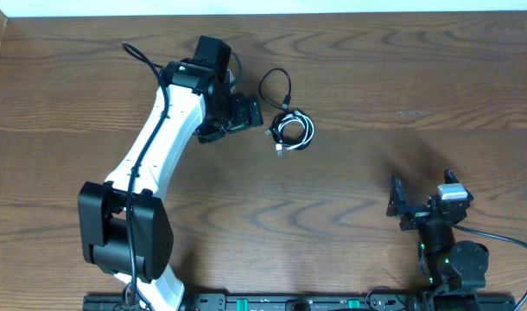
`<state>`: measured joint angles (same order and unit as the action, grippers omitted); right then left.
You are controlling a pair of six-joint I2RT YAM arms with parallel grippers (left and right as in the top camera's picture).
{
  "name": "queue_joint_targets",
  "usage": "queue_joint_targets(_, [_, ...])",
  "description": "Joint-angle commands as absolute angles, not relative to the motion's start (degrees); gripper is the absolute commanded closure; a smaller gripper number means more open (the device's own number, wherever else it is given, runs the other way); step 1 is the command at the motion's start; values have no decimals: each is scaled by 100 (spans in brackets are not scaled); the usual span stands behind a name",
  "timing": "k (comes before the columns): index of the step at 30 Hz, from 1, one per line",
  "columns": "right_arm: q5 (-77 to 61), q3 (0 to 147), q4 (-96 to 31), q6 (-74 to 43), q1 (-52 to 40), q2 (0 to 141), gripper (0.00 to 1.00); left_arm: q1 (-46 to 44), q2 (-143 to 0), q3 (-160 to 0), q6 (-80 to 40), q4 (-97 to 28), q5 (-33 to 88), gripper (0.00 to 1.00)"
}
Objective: Untangle cables
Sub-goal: 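Move the left gripper over the black and white cable bundle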
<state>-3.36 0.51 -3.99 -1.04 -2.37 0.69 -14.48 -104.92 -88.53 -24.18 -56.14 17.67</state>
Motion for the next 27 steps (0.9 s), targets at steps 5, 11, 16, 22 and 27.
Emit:
queue_joint_targets(5, [-320,32,-410,-163,-261,36,1,-1529,-10779,-8833,-2689,-5295,1732,3])
queue_joint_targets(11, [-320,32,-410,-163,-263,36,1,-1789,-11072,-8833,-2689,-5116,1730,4])
queue_joint_targets(16, [-320,32,-410,-163,-261,36,1,-1990,-11244,-8833,-2689,-4932,1728,3])
queue_joint_targets(22, [-320,32,-410,-163,-261,36,1,-2137,-11349,-8833,-2692,-4639,1726,4])
queue_joint_targets(27, [-320,32,-410,-163,-261,36,1,-2134,-11465,-8833,-2692,-4445,1678,4])
